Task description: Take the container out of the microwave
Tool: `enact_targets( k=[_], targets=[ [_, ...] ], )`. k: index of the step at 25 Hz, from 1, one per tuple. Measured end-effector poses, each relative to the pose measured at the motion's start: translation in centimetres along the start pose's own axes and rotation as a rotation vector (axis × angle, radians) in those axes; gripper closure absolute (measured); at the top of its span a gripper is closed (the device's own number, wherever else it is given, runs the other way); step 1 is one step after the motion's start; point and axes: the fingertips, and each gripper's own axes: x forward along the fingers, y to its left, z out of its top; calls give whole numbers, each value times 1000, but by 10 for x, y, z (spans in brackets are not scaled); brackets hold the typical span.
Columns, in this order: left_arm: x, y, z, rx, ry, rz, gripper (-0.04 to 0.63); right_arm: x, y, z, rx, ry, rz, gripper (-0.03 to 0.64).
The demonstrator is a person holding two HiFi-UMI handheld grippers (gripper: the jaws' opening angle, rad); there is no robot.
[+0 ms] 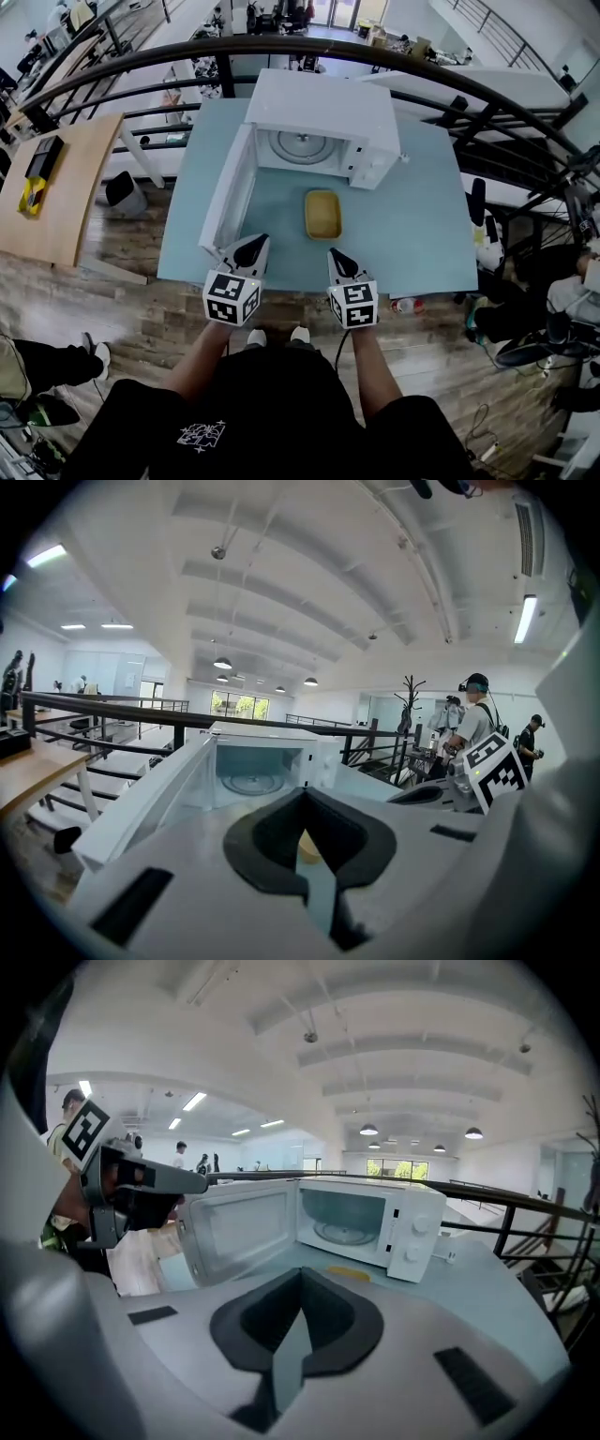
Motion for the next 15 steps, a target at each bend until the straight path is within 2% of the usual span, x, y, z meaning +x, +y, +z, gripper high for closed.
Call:
enact_targets(
  k=[5,15],
  targets=[
    [-5,4,15,7,-38,-4,588,-13,-5,24,141,-82,-1,611],
    [-9,11,49,24,-117,-2,588,-35,-23,78,129,-219,-44,611]
  ],
)
